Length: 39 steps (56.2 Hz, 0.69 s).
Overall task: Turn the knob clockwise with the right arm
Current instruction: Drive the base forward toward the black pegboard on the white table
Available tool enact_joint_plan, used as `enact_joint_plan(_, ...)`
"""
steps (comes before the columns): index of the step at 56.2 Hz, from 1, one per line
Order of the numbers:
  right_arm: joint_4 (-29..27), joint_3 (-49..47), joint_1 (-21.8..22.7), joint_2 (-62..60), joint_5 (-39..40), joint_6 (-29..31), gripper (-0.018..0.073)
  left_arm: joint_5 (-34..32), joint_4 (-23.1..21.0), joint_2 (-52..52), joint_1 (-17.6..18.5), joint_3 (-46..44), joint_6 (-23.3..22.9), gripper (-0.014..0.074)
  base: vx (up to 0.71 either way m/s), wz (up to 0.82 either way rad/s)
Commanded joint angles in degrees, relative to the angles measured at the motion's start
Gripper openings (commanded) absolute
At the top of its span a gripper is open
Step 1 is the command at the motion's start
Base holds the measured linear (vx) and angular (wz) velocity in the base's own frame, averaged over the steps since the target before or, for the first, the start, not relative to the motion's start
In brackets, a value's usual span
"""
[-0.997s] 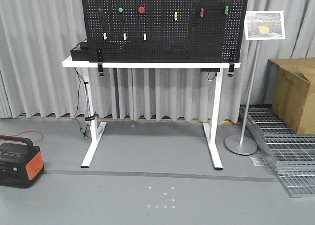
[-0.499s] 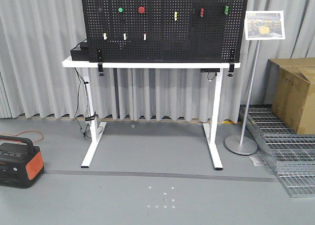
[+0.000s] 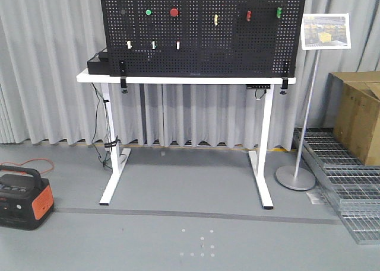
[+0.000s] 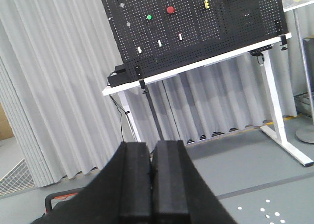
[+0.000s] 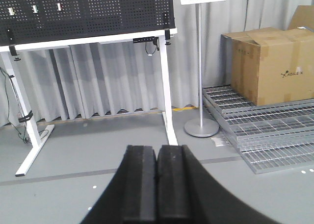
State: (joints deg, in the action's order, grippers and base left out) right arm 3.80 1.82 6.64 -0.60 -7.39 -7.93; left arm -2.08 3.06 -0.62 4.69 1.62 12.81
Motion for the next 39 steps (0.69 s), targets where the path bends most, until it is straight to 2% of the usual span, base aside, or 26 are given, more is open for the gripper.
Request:
enact_joint_plan(1, 0.55, 0.43, 0.36, -0.62, 4.82, 0.11, -0.0008, -4.41, -0.3, -0.98, 0.45, 1.87, -0.22, -0.0006, 0.17, 0.02)
enact_joint_plan(19, 0.55, 0.43, 0.36, -0.62, 4.82, 0.11, -0.0008, -4.41, -0.3, -0.98, 0.45, 1.87, -0.22, -0.0006, 0.25, 0.02)
enact_joint_plan(39, 0.55, 0.43, 0.36, -0.62, 4.82, 0.11, -0.0008, -4.41, -0.3, -0.98, 0.45, 1.87, -0.22, -0.0006, 0.37, -0.1)
